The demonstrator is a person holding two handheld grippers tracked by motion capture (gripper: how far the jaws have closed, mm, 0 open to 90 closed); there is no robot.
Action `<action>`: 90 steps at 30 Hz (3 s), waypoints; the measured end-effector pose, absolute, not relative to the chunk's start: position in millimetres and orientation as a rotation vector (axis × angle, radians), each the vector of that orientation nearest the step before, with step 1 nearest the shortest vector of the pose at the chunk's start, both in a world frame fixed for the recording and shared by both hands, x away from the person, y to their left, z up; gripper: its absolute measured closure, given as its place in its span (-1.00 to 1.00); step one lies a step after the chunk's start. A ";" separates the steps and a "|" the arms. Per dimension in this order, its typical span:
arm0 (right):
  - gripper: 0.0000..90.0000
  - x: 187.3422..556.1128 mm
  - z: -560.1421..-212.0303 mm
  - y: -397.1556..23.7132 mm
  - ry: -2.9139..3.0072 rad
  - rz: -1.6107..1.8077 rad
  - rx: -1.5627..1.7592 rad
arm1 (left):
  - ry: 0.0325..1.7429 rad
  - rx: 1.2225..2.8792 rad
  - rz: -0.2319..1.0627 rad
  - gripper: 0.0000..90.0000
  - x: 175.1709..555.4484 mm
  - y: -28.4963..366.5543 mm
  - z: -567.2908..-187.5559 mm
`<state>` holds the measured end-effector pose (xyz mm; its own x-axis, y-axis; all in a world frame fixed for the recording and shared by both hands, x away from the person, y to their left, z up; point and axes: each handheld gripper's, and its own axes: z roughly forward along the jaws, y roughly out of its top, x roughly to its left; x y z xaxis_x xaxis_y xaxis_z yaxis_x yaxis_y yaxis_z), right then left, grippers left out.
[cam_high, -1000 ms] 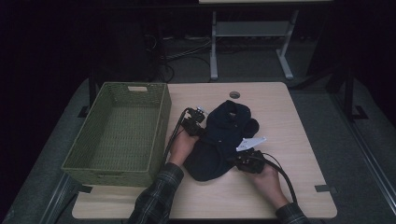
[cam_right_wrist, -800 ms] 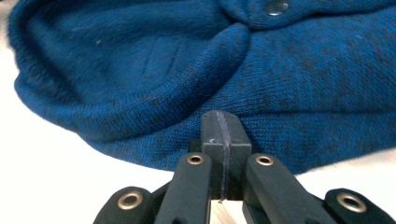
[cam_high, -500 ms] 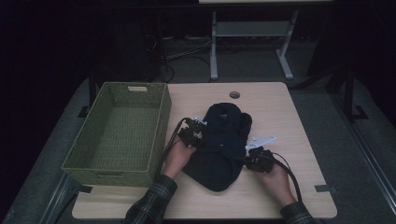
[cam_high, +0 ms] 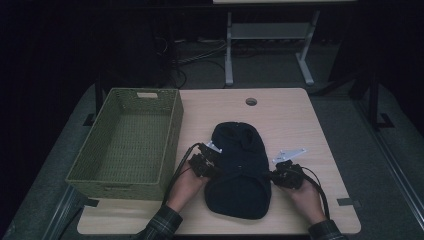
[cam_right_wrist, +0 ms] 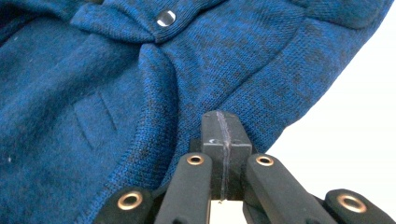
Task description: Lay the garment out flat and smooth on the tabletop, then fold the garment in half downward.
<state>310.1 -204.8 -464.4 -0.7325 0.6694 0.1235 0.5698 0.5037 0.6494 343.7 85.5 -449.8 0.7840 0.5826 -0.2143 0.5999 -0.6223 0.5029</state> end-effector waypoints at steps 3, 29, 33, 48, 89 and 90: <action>0.99 306.4 -462.7 -205.0 2.607 1.047 1.066 | 0.867 2.400 -0.041 1.00 337.7 88.9 -450.9; 1.00 408.2 -464.0 -192.4 2.518 0.985 1.131 | 0.987 2.336 0.135 1.00 392.1 80.7 -453.1; 1.00 406.0 -461.6 -194.6 2.517 0.922 1.123 | 0.968 2.333 0.086 1.00 389.0 77.4 -453.7; 0.89 394.7 -459.7 -216.0 2.503 0.954 1.144 | 0.920 2.322 0.028 0.95 381.4 66.7 -450.1; 0.13 452.5 -419.6 -227.0 2.438 1.025 1.199 | 0.917 2.292 0.170 -0.07 482.2 73.8 -400.8; 0.13 454.3 -421.3 -225.9 2.442 1.015 1.204 | 0.925 2.297 0.166 -0.07 484.4 72.8 -404.1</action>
<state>454.3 -225.9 -421.3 -0.6334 0.7687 0.0889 0.6053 0.4206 0.6758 484.4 72.8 -404.1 0.7433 0.6584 -0.1179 0.5766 -0.5414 0.6119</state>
